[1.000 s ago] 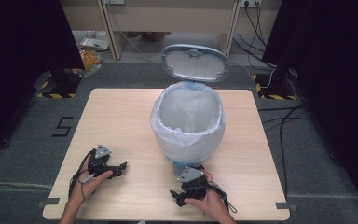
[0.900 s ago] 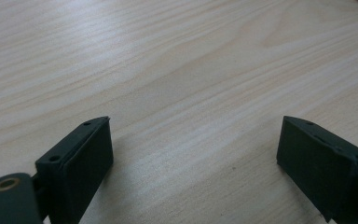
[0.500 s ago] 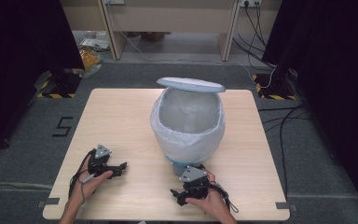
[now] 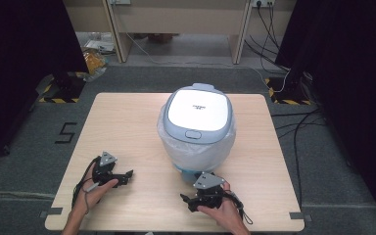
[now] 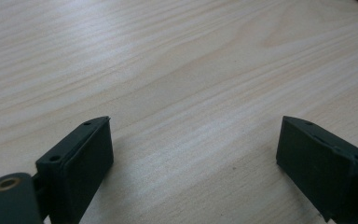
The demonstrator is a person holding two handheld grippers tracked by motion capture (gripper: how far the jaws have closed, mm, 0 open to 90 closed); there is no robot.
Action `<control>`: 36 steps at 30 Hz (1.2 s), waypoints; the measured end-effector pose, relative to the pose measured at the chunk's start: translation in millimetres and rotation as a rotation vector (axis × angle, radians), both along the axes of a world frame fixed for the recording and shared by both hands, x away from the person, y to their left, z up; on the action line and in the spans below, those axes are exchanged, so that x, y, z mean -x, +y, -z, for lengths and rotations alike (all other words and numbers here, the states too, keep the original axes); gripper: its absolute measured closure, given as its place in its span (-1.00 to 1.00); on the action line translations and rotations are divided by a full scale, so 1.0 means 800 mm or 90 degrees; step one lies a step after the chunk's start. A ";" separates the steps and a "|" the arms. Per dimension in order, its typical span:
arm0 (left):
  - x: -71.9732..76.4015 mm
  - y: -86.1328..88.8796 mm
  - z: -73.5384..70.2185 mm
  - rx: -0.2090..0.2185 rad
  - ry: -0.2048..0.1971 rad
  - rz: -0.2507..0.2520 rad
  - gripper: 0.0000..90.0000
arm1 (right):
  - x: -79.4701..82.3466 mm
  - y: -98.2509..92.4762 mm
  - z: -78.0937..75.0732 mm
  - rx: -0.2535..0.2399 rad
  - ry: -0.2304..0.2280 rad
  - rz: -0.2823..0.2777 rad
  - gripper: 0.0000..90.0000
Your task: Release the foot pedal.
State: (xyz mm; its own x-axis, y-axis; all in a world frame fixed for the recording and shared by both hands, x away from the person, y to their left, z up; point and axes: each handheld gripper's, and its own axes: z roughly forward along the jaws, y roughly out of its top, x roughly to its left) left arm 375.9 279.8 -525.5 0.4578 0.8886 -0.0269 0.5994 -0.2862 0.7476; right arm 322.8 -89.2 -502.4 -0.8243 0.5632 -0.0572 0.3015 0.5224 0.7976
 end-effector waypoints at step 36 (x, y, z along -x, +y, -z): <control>0.000 0.000 0.000 0.001 0.000 0.000 -0.77 | 0.025 -0.108 -0.030 -0.044 -0.015 0.109 -0.66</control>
State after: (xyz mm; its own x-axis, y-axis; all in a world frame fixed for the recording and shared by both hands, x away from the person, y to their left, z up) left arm 375.9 280.2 -525.5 0.4579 0.8886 -0.0278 0.5996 -0.2856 0.7476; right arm 302.7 -175.6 -478.6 -0.7155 0.6979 -0.0316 0.3625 0.4095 0.8372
